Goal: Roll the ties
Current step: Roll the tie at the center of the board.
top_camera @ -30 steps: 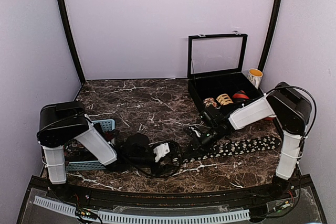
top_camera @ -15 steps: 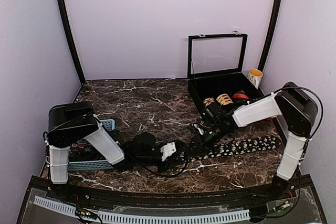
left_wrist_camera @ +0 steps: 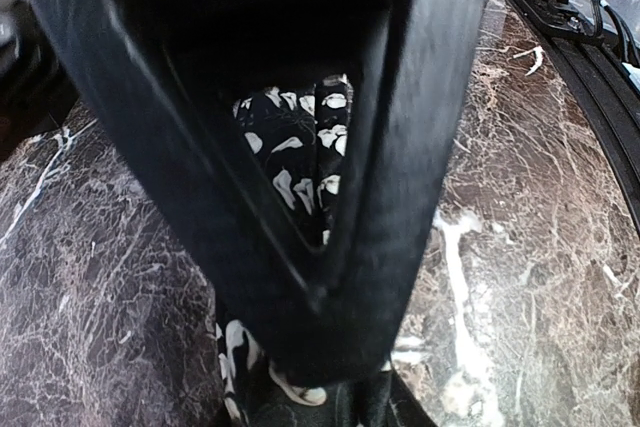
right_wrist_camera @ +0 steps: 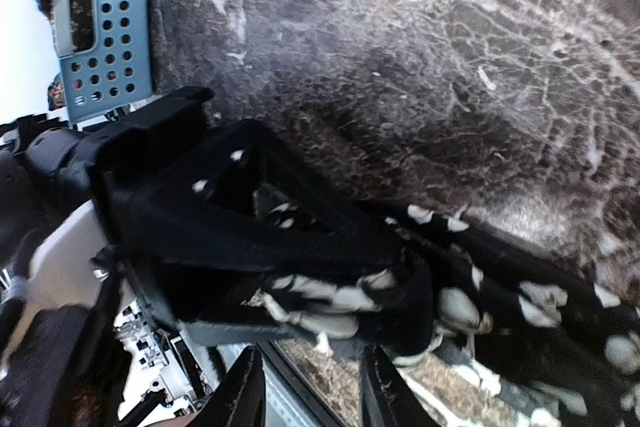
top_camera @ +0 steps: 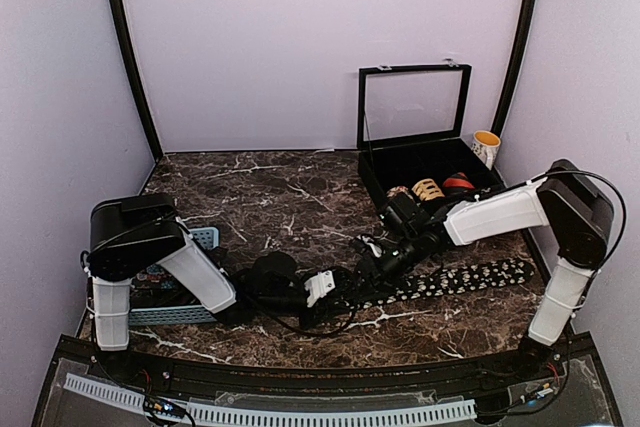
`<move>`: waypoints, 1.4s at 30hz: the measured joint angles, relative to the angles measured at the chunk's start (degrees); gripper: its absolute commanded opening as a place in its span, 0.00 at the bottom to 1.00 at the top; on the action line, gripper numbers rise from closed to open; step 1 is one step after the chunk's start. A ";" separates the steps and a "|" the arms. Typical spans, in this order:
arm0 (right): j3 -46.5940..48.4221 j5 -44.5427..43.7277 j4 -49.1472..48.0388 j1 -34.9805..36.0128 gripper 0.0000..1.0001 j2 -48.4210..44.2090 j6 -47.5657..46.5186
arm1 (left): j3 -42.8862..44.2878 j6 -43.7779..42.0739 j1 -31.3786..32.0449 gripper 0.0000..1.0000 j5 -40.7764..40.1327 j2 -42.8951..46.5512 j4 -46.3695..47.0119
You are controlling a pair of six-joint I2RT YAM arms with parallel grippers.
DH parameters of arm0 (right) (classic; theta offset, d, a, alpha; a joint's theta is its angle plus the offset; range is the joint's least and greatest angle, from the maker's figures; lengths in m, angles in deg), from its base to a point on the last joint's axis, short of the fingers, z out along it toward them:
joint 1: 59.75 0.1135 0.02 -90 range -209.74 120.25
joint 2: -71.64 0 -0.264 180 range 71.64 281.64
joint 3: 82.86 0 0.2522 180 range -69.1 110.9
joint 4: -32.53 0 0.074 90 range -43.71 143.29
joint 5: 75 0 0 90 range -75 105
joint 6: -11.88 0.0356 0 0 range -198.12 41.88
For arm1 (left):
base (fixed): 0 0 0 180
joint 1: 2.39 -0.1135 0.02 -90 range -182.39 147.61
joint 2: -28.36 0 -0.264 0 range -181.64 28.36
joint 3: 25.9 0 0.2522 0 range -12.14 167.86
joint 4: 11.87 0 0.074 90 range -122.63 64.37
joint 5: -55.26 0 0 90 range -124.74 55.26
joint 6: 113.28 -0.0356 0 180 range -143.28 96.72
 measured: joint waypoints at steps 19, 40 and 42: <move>2.71 -0.46 1.38 -0.02 0.00 4.94 -1.46 | 0.48 -0.02 0.00 0.30 0.48 0.11 -1.18; 4.76 0.83 1.60 0.68 0.31 5.86 -2.23 | 1.20 0.68 0.00 0.30 0.66 0.11 -2.19; 5.57 0.52 2.78 0.81 0.18 6.51 -2.75 | 1.20 0.70 0.00 0.30 0.68 0.11 -2.27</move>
